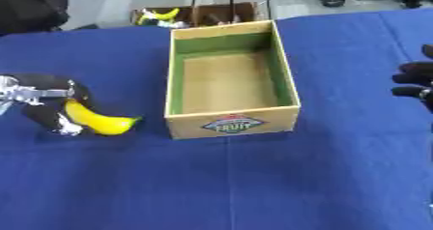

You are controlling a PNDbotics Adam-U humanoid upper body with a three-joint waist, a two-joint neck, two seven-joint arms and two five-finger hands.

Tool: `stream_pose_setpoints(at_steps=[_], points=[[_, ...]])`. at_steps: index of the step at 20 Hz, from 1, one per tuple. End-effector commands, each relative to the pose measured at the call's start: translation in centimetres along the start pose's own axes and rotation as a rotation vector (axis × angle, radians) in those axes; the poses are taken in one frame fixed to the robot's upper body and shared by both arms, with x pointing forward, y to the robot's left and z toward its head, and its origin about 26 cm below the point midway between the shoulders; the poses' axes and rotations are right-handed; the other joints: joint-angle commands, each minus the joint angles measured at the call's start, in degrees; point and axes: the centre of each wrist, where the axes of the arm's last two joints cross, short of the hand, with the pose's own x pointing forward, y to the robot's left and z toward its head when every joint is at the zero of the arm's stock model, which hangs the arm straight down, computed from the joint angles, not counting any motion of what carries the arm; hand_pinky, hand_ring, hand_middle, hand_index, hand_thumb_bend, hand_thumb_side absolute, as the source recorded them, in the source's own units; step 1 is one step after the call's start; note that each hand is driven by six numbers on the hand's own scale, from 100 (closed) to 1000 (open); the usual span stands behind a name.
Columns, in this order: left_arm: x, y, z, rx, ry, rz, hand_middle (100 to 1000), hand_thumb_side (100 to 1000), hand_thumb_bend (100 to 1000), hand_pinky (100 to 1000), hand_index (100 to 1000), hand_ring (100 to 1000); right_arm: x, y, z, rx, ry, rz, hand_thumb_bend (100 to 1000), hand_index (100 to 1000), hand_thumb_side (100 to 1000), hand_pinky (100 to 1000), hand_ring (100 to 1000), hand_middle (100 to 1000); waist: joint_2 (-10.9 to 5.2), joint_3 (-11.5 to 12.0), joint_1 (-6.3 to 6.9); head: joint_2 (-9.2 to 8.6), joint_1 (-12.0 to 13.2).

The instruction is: Pick up objects on the table and place them in the box.

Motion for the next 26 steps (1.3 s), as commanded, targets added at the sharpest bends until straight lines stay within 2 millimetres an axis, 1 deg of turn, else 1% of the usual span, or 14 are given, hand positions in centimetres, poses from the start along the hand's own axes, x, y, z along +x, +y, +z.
stream_pose_setpoints(at_steps=[1, 3, 5, 8, 10, 12, 14, 17, 23, 26], points=[[-0.28, 0.85, 1.33, -0.078, -0.071, -0.149, 778, 655, 469, 620, 824, 821, 0.53, -0.38, -0.29, -0.003, -0.022, 0.006, 100, 861, 1000, 624, 672, 638, -1.15, -0.1, -0.02, 0.38, 0.0], [-0.18, 0.58, 1.42, -0.075, -0.072, -0.175, 787, 657, 481, 624, 830, 826, 0.52, -0.41, -0.27, -0.004, -0.021, 0.006, 100, 861, 1000, 625, 672, 637, -1.16, -0.1, 0.04, 0.24, -0.1], [-0.10, 0.44, 1.62, -0.063, -0.070, -0.198, 769, 674, 492, 612, 817, 816, 0.51, -0.42, -0.26, -0.005, -0.020, 0.007, 100, 861, 1000, 625, 672, 637, -1.17, -0.1, 0.08, -0.01, -0.2], [0.08, 0.17, 1.90, -0.035, -0.064, -0.218, 754, 716, 557, 592, 824, 799, 0.47, -0.48, -0.22, -0.007, -0.018, 0.009, 100, 860, 1000, 625, 672, 636, -1.14, -0.1, 0.15, -0.48, -0.4], [0.03, 0.04, 1.88, -0.017, -0.052, -0.198, 741, 743, 619, 590, 826, 795, 0.47, -0.44, -0.23, -0.006, -0.018, 0.008, 100, 860, 1000, 625, 672, 636, -1.12, 0.0, 0.14, -0.38, -0.5], [-0.05, 0.06, 1.87, -0.005, -0.035, -0.185, 730, 752, 638, 585, 825, 790, 0.48, -0.43, -0.23, -0.005, -0.018, 0.007, 100, 859, 1000, 625, 672, 636, -1.12, 0.0, 0.12, -0.28, -0.5], [-0.08, 0.06, 1.87, 0.003, -0.024, -0.182, 724, 749, 636, 583, 817, 789, 0.45, -0.47, -0.21, -0.007, -0.016, 0.008, 100, 859, 1000, 625, 673, 636, -1.12, -0.1, 0.09, -0.28, -0.5], [0.00, 0.06, 1.78, 0.010, -0.022, -0.187, 717, 747, 607, 576, 803, 785, 0.43, -0.46, -0.21, -0.007, -0.016, 0.008, 100, 859, 1000, 625, 673, 636, -1.12, -0.1, 0.06, -0.50, -0.6], [0.15, 0.19, 1.74, 0.031, -0.014, -0.208, 684, 737, 537, 548, 776, 765, 0.37, -0.49, -0.19, -0.008, -0.015, 0.008, 100, 859, 1000, 626, 673, 636, -1.02, -0.1, -0.09, -2.61, -2.8], [0.20, 0.21, 1.72, 0.041, -0.010, -0.216, 668, 735, 525, 537, 764, 755, 0.36, -0.49, -0.20, -0.007, -0.015, 0.008, 100, 859, 1000, 626, 673, 635, -1.03, -0.1, -0.14, -2.98, -3.1]])
